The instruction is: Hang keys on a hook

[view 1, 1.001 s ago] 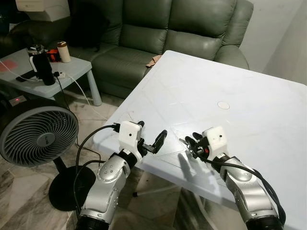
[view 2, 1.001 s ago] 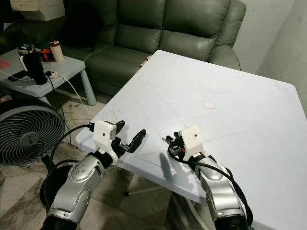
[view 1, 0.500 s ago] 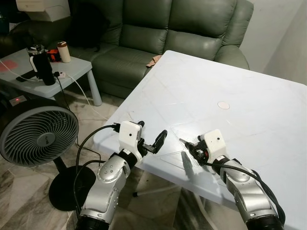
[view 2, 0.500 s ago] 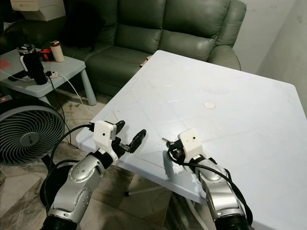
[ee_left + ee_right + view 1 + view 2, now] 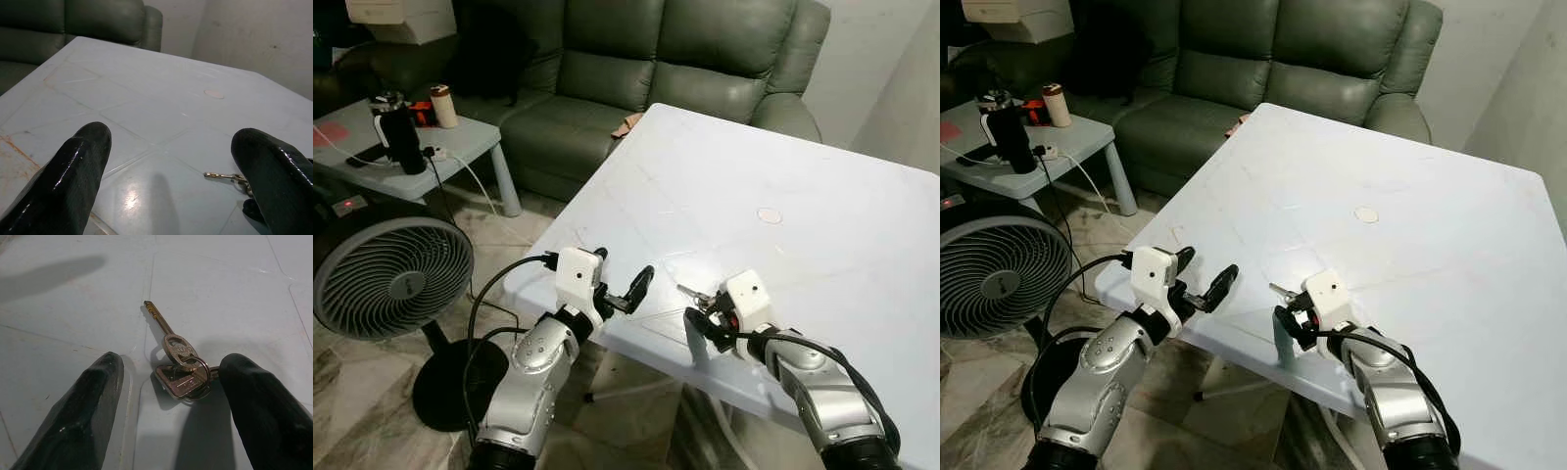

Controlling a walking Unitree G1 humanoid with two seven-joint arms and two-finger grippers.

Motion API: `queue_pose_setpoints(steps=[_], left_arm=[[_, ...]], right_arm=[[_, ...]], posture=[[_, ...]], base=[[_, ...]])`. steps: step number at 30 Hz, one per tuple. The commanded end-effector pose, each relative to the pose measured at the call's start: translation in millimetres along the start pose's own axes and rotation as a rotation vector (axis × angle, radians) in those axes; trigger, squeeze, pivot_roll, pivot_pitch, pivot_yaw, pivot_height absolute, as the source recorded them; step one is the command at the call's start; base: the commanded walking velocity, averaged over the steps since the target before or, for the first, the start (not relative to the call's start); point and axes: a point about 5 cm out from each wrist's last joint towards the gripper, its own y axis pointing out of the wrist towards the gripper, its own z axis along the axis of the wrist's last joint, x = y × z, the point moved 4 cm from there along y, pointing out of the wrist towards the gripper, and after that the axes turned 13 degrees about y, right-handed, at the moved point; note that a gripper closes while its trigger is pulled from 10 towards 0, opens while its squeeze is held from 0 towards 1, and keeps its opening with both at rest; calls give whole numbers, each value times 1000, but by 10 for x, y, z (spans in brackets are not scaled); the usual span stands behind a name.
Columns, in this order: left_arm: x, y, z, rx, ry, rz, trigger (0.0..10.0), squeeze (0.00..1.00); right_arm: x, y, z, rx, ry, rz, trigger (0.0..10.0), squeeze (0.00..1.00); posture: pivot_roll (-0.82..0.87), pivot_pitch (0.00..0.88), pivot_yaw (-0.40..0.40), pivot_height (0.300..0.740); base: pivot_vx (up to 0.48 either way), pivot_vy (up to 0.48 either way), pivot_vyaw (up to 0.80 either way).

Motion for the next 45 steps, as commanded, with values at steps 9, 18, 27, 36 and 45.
queue_pose_setpoints(steps=[9, 18, 27, 36, 45], left_arm=[[-29, 8, 54, 8, 12, 16, 10000, 0], [-28, 6, 52, 7, 13, 20, 10000, 0], [-23, 7, 49, 6, 12, 23, 10000, 0], [-16, 19, 50, 6, 14, 22, 10000, 0], [-13, 27, 50, 7, 20, 20, 10000, 0]], right_arm=[[-8, -28, -16, 6, -16, -19, 0, 0], [15, -36, 12, 17, -31, -31, 0, 0], [24, -47, 11, 20, -41, -33, 0, 0], [29, -36, 39, 35, -50, -35, 863, 0], [20, -36, 61, 48, -56, -28, 0, 0]], posture=[[62, 48, -67, 740], [60, 49, -67, 740], [59, 47, -69, 740], [60, 41, -70, 740], [60, 30, -69, 740]], base=[[0, 0, 0], [0, 0, 0], [0, 0, 0], [0, 0, 0], [0, 0, 0]])
